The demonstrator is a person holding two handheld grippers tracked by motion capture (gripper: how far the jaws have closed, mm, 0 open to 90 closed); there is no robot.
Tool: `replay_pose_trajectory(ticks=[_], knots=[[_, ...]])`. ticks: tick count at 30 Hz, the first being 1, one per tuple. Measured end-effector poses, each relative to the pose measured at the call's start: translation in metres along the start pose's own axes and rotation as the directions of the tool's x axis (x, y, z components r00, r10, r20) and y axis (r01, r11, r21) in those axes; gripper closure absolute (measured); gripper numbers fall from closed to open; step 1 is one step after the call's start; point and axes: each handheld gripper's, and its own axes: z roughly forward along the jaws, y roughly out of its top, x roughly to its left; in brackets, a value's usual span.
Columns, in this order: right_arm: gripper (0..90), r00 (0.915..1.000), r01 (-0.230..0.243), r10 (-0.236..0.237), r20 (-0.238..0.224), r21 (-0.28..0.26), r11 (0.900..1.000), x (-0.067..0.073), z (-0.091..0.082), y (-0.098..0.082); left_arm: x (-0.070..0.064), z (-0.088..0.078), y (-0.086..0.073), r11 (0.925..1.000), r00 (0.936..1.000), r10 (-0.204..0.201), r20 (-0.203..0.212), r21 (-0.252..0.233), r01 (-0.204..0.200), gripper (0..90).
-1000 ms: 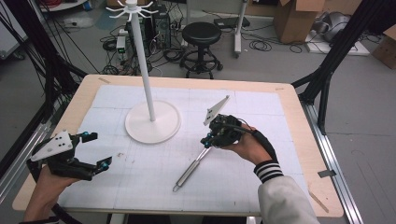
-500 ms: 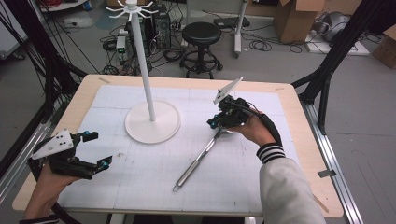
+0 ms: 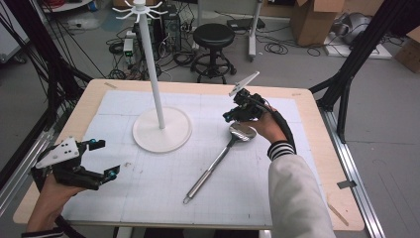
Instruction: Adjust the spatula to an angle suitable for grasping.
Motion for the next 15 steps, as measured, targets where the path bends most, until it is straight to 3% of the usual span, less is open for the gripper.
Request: replay_pose_trajectory(ticks=[8, 15], knots=[[89.7, 0.9995, 0.029, -0.029, 0.011, 0.017, 0.999, -0.013, 0.012, 0.009, 0.0, 0.002, 0.0, 1.0, 1.0, 0.002, -0.001, 0.007, -0.002, 1.7], [89.7, 0.9996, -0.002, 0.001, 0.027, 0.009, 1.0, -0.022, 0.024, 0.008, -0.001, 0.002, 0.0, 0.9999, 1.0, 0.004, -0.006, 0.012, -0.004, 1.7]])
